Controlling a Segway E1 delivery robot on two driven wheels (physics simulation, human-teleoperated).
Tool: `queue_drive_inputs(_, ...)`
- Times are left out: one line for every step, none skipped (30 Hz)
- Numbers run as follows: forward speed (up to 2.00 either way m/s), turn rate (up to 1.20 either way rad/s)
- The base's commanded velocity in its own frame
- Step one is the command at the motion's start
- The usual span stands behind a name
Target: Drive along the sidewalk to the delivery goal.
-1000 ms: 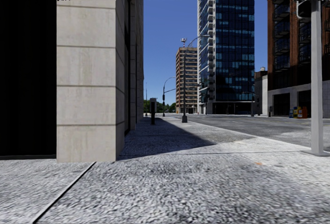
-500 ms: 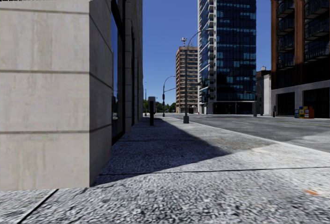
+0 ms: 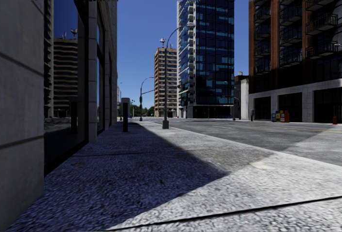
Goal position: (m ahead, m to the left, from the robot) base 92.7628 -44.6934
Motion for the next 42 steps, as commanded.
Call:
queue_drive_inputs(2.0, 0.0)
queue_drive_inputs(2.0, 0.0)
queue_drive_inputs(2.0, 0.0)
queue_drive_inputs(2.0, 0.0)
queue_drive_inputs(2.0, 0.0)
queue_drive_inputs(2.0, 0.0)
queue_drive_inputs(2.0, 0.0)
queue_drive_inputs(2.0, 0.0)
queue_drive_inputs(2.0, 0.0)
queue_drive_inputs(2.0, 0.0)
queue_drive_inputs(2.0, 0.0)
queue_drive_inputs(2.0, 0.0)
queue_drive_inputs(2.0, 0.0)
queue_drive_inputs(2.0, 0.0)
queue_drive_inputs(2.0, 0.0)
queue_drive_inputs(2.0, 0.0)
queue_drive_inputs(2.0, 0.0)
queue_drive_inputs(2.0, 0.0)
queue_drive_inputs(2.0, 0.0)
queue_drive_inputs(2.0, 0.0)
queue_drive_inputs(2.0, 0.0)
queue_drive_inputs(2.0, 0.0)
queue_drive_inputs(2.0, 0.0)
queue_drive_inputs(2.0, 0.0)
queue_drive_inputs(2.0, 0.0)
queue_drive_inputs(2.0, 0.0)
queue_drive_inputs(2.0, 0.0)
queue_drive_inputs(2.0, 0.0)
queue_drive_inputs(2.0, 0.0)
queue_drive_inputs(2.0, 0.0)
queue_drive_inputs(2.0, 0.0)
queue_drive_inputs(2.0, 0.0)
queue_drive_inputs(2.0, 0.0)
queue_drive_inputs(2.0, 0.0)
queue_drive_inputs(2.0, 0.0)
queue_drive_inputs(2.0, 0.0)
queue_drive_inputs(2.0, 0.0)
queue_drive_inputs(2.0, 0.0)
queue_drive_inputs(2.0, 0.0)
queue_drive_inputs(2.0, 0.0)
queue_drive_inputs(2.0, 0.0)
queue_drive_inputs(2.0, 0.0)
